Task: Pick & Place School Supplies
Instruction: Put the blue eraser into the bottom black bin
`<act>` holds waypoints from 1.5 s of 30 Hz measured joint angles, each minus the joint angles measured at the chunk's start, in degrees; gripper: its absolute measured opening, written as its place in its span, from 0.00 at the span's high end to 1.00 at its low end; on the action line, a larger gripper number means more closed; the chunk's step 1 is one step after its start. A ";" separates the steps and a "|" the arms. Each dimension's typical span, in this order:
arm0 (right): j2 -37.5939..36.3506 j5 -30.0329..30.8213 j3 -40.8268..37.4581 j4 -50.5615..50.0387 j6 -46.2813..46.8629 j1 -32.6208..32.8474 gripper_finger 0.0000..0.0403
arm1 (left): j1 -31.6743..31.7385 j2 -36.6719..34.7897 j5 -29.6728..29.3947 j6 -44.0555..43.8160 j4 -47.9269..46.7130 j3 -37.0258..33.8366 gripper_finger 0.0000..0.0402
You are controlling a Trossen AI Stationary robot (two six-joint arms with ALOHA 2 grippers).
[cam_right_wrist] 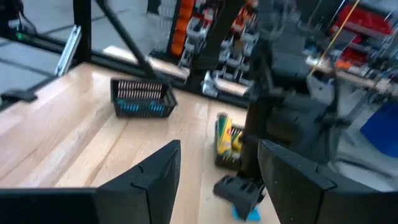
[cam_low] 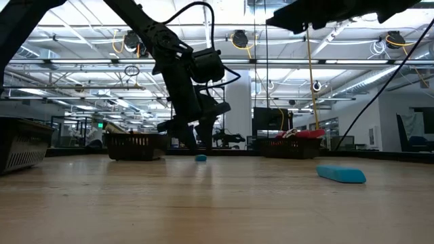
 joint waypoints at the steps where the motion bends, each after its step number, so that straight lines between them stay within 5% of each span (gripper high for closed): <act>1: -0.59 0.00 0.00 0.36 -0.06 -0.02 0.48 | 0.02 0.42 0.00 0.00 -0.10 0.06 0.56; 14: -5.06 0.00 0.02 -1.45 0.53 0.00 0.48 | 0.52 1.41 0.34 5.75 -5.09 4.52 0.55; 30: -5.00 -0.17 0.02 -2.23 0.59 0.27 0.48 | 0.34 2.70 -2.08 6.32 -10.13 6.17 0.37; 45: -5.00 2.82 0.02 -1.89 -0.96 3.67 0.48 | 0.20 5.01 -0.91 3.19 -7.16 6.42 0.42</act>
